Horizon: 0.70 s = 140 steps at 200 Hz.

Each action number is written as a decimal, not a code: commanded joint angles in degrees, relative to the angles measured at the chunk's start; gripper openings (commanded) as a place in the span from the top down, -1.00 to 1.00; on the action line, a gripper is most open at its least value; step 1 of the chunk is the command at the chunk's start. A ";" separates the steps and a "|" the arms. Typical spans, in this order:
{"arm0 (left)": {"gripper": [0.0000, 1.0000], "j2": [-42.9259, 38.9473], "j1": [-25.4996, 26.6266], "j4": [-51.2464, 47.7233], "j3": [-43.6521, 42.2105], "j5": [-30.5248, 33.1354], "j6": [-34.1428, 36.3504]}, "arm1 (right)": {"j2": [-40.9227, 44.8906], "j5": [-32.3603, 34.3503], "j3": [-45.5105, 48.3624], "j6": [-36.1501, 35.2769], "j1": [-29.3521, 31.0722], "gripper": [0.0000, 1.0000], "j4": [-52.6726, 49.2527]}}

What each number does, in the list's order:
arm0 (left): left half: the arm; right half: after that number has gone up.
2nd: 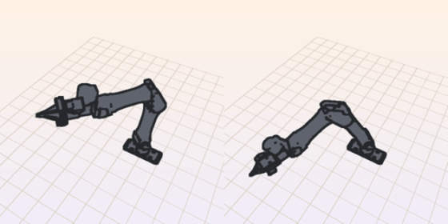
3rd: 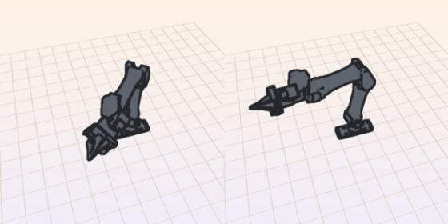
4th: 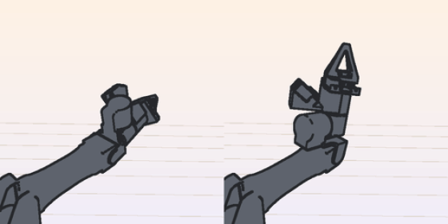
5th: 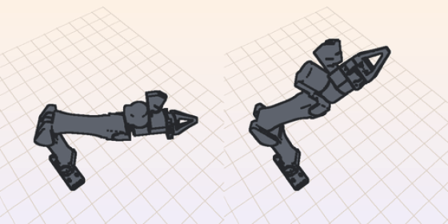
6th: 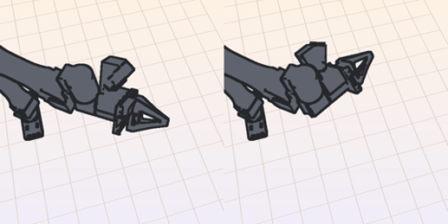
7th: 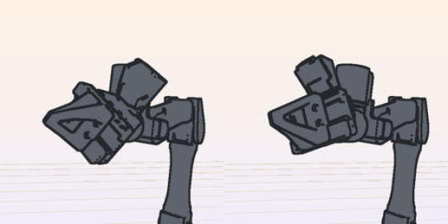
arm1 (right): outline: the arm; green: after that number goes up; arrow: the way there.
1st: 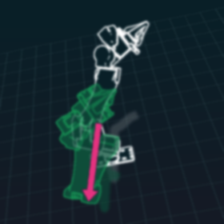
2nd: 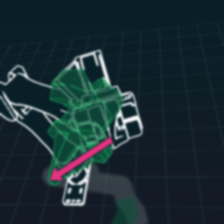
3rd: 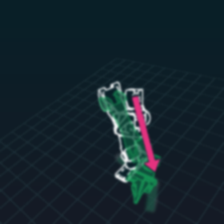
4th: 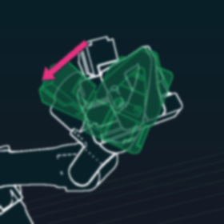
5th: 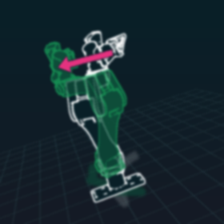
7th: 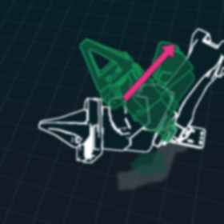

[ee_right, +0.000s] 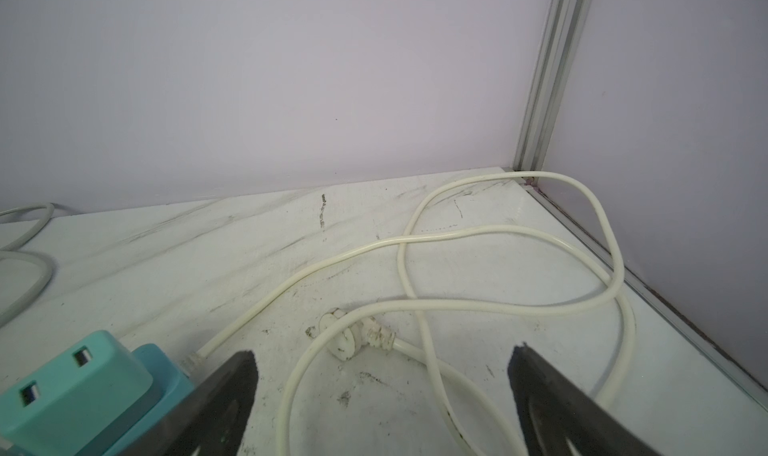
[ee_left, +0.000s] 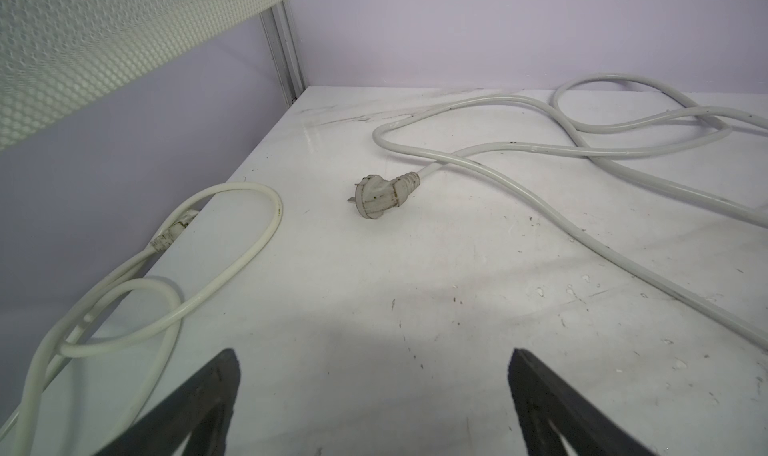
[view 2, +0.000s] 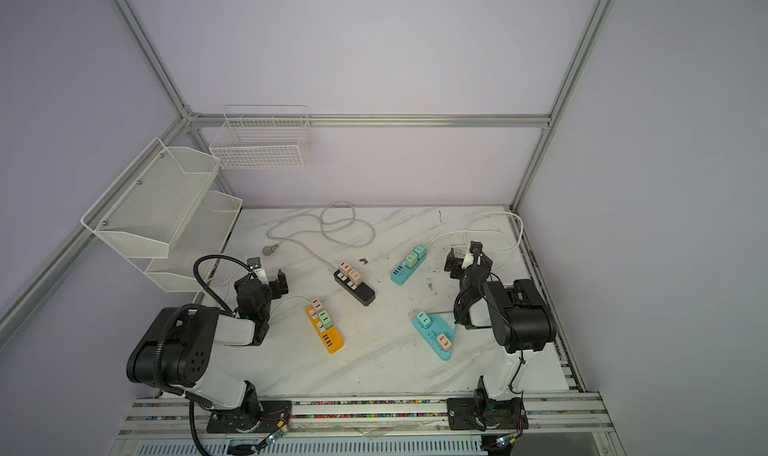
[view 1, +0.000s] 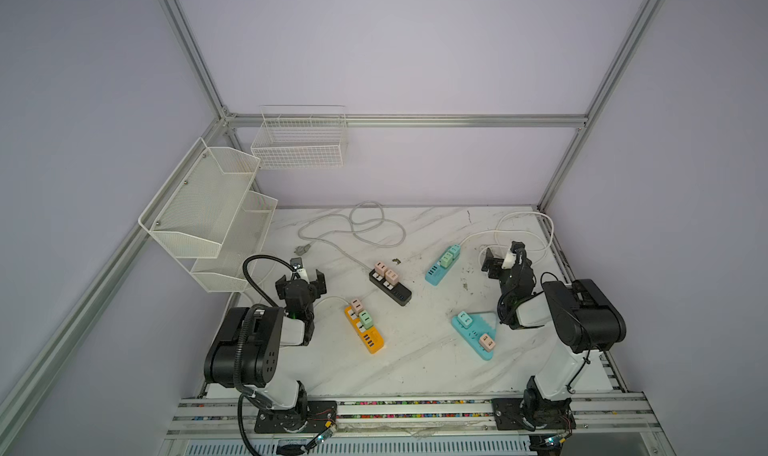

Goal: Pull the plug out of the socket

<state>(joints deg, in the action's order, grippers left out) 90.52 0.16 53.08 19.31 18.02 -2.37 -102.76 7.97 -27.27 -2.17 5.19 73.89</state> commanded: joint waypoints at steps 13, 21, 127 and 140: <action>-0.99 -0.52 0.01 3.08 1.46 0.37 -0.36 | 0.85 -0.07 0.15 -1.14 0.17 -0.95 2.36; -0.99 -0.52 0.01 3.15 1.51 0.39 -0.37 | 0.81 -0.14 0.17 -1.08 0.17 -0.95 2.34; -0.99 -0.52 0.14 3.13 1.51 0.10 0.00 | 0.63 -0.28 0.00 -0.83 0.21 -0.95 2.05; -1.00 -0.52 0.14 3.15 1.43 0.17 -0.03 | 0.50 -0.24 -0.04 -0.75 0.17 -0.95 1.97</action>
<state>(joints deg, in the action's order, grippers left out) 90.52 0.16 53.08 19.31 18.00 -2.35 -102.76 7.90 -27.27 -2.20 5.19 73.89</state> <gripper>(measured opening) 0.997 0.974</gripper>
